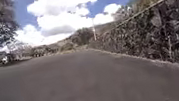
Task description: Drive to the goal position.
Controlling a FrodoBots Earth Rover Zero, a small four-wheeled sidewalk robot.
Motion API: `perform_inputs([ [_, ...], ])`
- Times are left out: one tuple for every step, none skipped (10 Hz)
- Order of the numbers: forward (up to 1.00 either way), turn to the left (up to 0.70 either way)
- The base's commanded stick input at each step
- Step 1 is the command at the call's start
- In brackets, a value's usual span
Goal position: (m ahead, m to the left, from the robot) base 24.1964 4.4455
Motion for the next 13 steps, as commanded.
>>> perform_inputs([
  [0.70, 0.00],
  [0.70, 0.00],
  [0.70, 0.00],
  [0.70, 0.00],
  [0.70, 0.00],
  [0.70, 0.00],
  [0.70, 0.00],
  [0.70, 0.00],
  [0.70, 0.00],
  [0.70, 0.00],
  [0.70, 0.00],
  [0.70, 0.00],
  [0.70, 0.00],
])
